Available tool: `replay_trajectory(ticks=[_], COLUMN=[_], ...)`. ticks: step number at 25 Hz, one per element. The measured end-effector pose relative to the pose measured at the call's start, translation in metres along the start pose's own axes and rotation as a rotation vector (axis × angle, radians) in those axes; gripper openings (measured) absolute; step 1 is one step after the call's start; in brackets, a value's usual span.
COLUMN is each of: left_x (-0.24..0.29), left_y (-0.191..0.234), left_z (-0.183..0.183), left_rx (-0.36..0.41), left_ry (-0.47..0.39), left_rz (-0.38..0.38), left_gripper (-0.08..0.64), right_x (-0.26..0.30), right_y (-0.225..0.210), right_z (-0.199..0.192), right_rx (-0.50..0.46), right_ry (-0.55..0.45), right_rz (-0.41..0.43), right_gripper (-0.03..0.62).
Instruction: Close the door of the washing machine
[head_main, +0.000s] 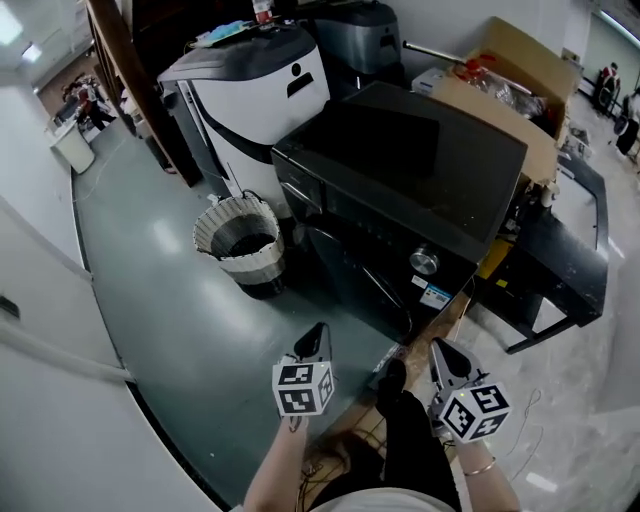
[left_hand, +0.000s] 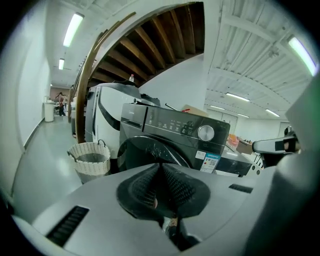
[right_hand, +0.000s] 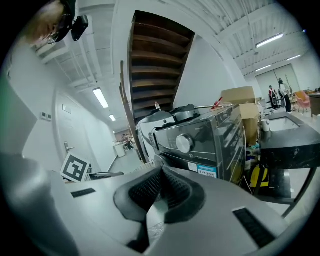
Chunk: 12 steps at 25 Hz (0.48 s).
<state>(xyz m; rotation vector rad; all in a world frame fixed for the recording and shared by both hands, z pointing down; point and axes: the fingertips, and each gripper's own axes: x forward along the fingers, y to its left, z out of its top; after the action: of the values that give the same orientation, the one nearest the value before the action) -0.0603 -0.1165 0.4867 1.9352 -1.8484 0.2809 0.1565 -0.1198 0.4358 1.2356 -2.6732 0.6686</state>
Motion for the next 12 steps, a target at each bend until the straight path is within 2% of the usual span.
replay_trajectory(ticks=[12], left_x=[-0.109], left_y=[0.049], left_z=[-0.013], left_rx=[-0.062], left_ry=[-0.062], left_rz=[0.174], left_gripper=[0.025], right_x=[0.000], right_y=[0.078], right_z=[-0.001], right_rx=[-0.075], right_ry=[0.020], right_rz=[0.183], right_gripper=[0.007])
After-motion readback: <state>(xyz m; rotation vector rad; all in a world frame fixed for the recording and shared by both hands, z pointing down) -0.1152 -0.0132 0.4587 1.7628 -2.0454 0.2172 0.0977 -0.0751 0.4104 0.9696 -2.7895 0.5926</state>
